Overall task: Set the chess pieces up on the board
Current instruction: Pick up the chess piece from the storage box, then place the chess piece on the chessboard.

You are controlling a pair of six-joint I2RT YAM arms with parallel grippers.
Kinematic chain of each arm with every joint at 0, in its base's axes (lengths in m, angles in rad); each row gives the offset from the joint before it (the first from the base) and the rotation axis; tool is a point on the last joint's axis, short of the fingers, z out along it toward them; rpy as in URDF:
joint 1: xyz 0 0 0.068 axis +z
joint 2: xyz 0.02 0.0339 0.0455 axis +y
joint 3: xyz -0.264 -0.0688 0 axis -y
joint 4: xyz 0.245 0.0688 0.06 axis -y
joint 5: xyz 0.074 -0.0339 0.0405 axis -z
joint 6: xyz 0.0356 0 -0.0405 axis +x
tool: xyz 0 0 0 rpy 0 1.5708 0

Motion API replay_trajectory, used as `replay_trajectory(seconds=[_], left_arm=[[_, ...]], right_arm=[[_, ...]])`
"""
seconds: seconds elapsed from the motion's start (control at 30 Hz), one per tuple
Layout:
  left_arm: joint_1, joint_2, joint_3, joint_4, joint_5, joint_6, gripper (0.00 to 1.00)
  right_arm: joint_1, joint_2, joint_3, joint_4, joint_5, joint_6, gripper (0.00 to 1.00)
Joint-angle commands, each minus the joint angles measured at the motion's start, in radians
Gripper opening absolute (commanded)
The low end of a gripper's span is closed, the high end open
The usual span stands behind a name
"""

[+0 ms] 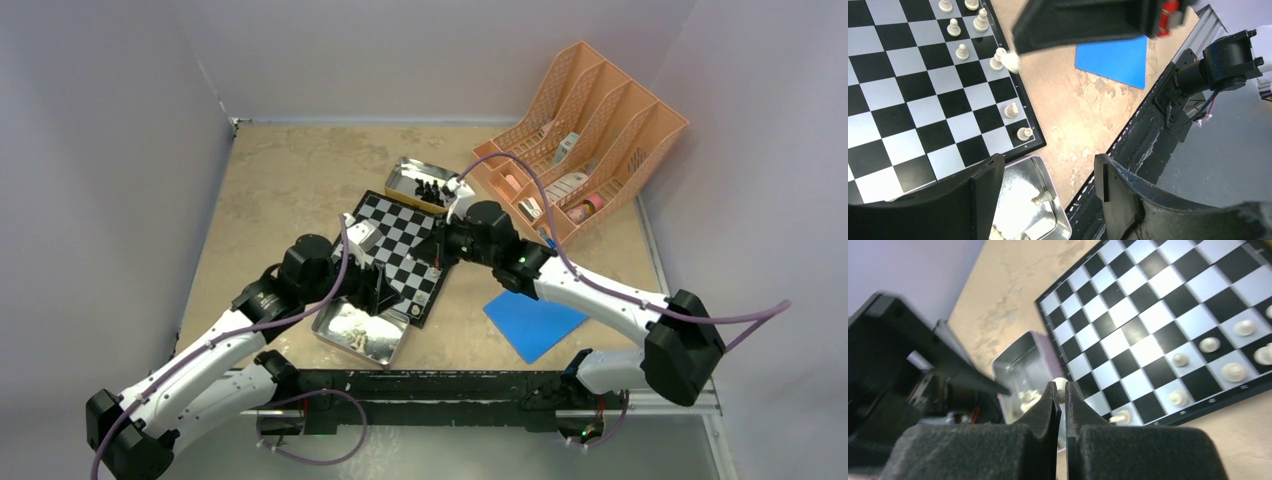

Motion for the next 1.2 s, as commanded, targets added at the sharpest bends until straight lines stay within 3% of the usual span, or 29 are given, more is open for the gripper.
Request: replay_trajectory(seconds=[0.0, 0.33, 0.53, 1.17], left_arm=[[0.003, -0.064, 0.061, -0.045, -0.004, 0.026, 0.66], [0.004, -0.280, 0.051, -0.062, -0.132, 0.058, 0.66], [0.003, -0.368, 0.029, -0.057, -0.131, 0.062, 0.66], [0.005, -0.404, 0.032, -0.070, -0.175, 0.064, 0.66]], right_arm=[[0.002, 0.063, 0.134, -0.107, 0.198, -0.093, 0.00], [0.027, 0.285, 0.303, -0.242, 0.358, -0.149, 0.00], [0.070, 0.393, 0.346, -0.258, 0.407, -0.143, 0.00], [0.109, 0.507, 0.377, -0.334, 0.524, -0.131, 0.02]])
